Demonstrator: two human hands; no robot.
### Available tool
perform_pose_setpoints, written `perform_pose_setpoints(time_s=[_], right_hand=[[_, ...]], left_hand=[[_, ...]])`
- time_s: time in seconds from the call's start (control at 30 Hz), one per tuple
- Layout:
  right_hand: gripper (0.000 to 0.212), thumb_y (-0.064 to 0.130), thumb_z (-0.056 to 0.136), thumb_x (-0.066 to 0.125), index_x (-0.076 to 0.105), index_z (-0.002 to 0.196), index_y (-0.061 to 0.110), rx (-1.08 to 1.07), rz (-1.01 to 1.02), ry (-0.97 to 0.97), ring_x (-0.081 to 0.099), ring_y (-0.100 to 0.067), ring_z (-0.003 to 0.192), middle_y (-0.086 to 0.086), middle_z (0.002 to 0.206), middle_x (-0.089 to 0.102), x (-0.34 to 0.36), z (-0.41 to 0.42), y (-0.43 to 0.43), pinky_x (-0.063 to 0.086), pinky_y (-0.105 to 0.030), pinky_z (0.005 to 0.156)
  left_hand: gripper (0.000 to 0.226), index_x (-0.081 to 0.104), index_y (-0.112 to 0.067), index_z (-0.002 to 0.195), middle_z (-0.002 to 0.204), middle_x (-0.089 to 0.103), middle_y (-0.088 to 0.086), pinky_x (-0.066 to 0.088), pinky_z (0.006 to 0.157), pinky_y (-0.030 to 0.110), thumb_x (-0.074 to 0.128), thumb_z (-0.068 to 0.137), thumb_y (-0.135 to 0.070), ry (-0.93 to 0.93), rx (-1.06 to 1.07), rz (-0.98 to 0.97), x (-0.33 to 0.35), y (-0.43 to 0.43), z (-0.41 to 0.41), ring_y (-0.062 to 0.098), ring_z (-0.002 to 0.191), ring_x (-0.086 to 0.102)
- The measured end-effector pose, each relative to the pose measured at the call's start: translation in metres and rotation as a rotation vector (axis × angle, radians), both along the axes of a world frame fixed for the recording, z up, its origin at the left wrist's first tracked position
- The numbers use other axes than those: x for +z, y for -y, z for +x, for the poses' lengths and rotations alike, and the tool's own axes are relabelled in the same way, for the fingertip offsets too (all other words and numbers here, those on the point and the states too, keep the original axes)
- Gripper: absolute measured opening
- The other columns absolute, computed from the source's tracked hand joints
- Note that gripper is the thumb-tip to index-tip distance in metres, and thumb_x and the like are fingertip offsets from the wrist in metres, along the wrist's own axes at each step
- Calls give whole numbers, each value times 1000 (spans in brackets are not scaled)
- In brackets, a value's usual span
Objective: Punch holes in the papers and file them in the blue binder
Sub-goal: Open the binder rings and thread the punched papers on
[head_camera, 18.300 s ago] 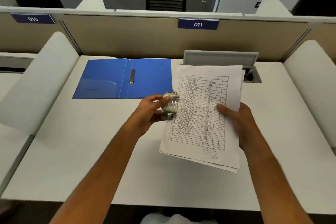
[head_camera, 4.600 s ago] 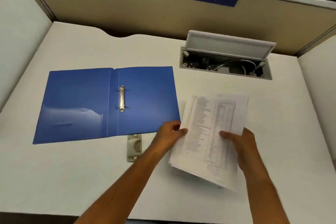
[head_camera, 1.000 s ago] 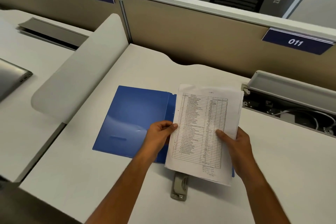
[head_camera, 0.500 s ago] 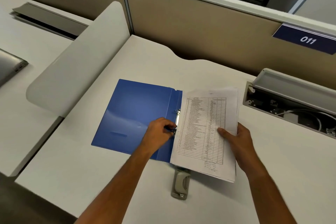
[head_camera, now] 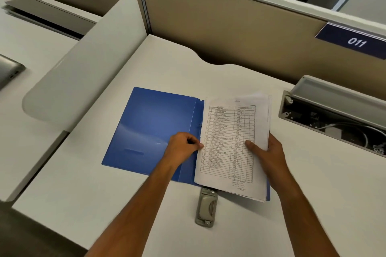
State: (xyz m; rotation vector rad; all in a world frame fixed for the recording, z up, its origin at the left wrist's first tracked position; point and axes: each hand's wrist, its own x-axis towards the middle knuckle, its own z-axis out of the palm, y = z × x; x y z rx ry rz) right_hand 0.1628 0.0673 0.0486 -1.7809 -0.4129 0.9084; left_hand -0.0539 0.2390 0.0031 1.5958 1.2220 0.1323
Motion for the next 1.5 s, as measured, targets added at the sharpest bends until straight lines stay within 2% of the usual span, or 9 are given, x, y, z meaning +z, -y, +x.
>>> perform_pose_setpoints(time_s=[0.1,0.33,0.63,0.8,0.97,1.1,1.17,1.33,1.5], right_hand=[[51,15,94,82,65,142,18,2,-1,-16,76,-27,115,-1,130,78,-1,3,5,60,-56,103],[53,11,93,81,64,142,22,-31,38,-124,78,-27,113,-1,129,78,0,1,14,63,-55,98],[57,13,92,83,62,144,21,-45,32,-86,76,-25,115,0,131,77,4,-8,10,64,-50,97],[49,13,94,81,66,140,20,-49,8,-62,79,-25,107,-1,126,79,8,-6,16,66,-47,89],[50,15,94,81,65,141,18,-25,-14,-33,78,-26,109,-1,128,78,6,-7,13,66,-48,92],[46,11,96,78,64,138,20,30,7,8,77,-9,103,10,120,76,10,-9,2,65,-20,78],[45,9,96,77,62,137,22,50,9,22,76,-1,95,15,115,74,12,-9,-2,61,-14,73],[48,9,96,78,62,140,18,46,-21,41,73,-17,110,4,122,74,15,-2,-4,61,-42,97],[53,8,95,79,61,145,14,37,-21,19,73,-26,118,-5,133,74,15,2,-6,59,-49,104]], left_hand=[[17,80,-15,98,101,77,-2,59,85,29,84,88,-28,-24,6,-34,2,0,4,12,95,70],[13,74,-20,93,96,73,-5,49,70,20,82,90,-31,-46,-1,-75,5,4,13,6,87,66],[11,74,-16,96,98,74,-4,51,77,23,81,91,-24,-7,38,-162,8,-1,12,10,94,67],[27,73,-19,111,100,79,-1,51,69,14,85,87,-17,108,67,-189,13,0,9,9,93,74],[28,75,-17,114,101,79,-1,58,81,21,84,87,-14,130,63,-168,10,2,4,11,96,75],[22,75,-21,108,100,79,-3,61,91,30,83,88,-13,119,78,-138,7,2,5,12,96,74],[22,74,-22,107,99,79,-3,61,91,30,84,88,-15,112,74,-134,6,2,6,12,96,74],[26,72,-20,111,96,78,-4,55,76,17,84,89,-17,93,49,-141,9,2,10,4,90,72],[27,73,-18,113,99,76,-3,52,71,16,83,89,-20,55,48,-146,8,2,14,8,92,71]])
